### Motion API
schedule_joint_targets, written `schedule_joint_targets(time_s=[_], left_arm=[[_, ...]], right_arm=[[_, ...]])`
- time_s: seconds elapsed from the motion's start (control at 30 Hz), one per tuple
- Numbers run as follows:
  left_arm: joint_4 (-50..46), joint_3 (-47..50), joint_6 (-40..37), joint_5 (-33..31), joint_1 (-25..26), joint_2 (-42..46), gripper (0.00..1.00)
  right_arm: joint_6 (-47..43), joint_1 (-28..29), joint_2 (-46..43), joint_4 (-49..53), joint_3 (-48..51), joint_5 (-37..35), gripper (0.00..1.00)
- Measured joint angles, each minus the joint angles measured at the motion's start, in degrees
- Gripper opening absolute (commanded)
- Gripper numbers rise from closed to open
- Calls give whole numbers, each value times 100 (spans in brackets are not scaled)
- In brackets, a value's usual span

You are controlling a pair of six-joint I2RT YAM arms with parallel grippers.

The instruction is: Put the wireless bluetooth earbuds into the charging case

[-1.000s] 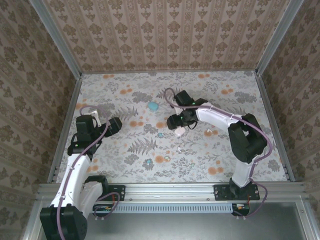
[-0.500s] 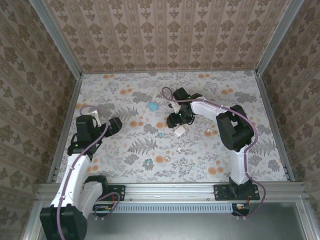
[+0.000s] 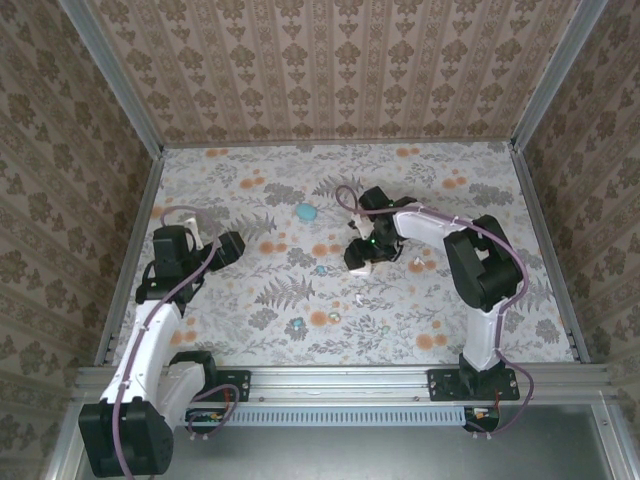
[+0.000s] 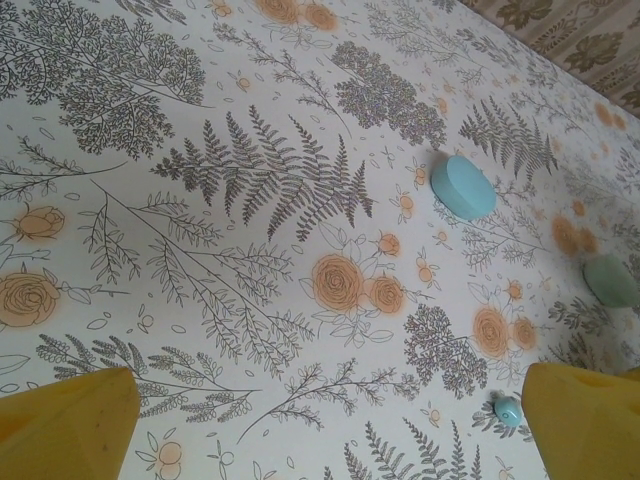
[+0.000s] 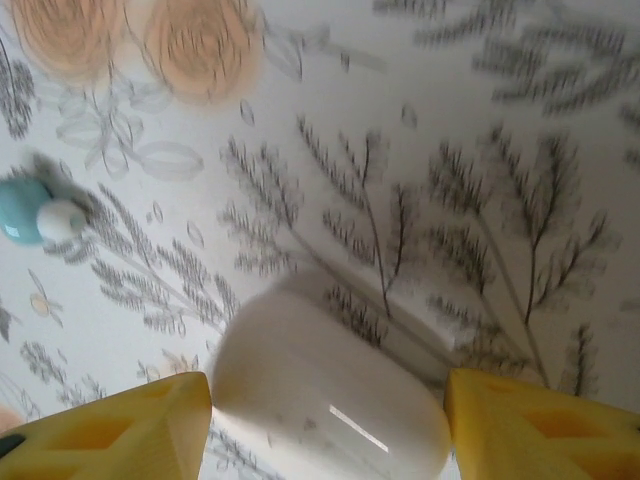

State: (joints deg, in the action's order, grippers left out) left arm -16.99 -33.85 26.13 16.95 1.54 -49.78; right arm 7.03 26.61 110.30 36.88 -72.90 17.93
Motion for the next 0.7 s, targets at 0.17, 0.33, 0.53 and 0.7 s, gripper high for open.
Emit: schedule_joint_targets(time_s=[0.17, 0.33, 0.53, 0.7], left_arm=[[79, 0, 2, 2, 31, -114, 100], [81, 0, 2, 2, 33, -166, 100], [111, 0, 2, 7, 42, -164, 100], [114, 0, -2, 48, 44, -160, 100]], right_arm=[[35, -13, -262, -68, 424, 302, 67], [63, -11, -579, -201, 826, 243, 73], [-452, 162, -992, -647, 1064, -420, 73], [-1189, 450, -984, -686, 879, -883, 73]])
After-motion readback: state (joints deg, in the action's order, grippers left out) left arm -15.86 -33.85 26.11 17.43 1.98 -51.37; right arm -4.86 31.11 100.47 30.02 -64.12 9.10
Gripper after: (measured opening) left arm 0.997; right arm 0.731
